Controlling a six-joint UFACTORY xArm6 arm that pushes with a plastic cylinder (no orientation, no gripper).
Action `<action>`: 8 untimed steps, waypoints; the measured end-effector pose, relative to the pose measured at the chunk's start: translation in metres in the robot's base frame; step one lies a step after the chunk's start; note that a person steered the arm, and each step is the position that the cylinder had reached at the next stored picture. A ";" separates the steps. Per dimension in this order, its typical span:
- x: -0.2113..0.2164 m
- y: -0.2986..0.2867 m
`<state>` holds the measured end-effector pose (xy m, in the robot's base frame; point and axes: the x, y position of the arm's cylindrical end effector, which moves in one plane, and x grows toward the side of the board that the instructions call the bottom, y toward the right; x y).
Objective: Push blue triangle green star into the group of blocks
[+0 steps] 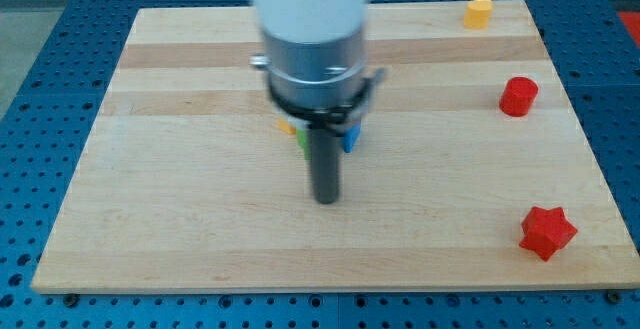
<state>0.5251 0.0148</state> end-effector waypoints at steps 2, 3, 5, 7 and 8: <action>-0.055 0.019; -0.059 0.018; -0.075 0.009; -0.024 0.010; -0.033 -0.024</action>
<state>0.4922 -0.0093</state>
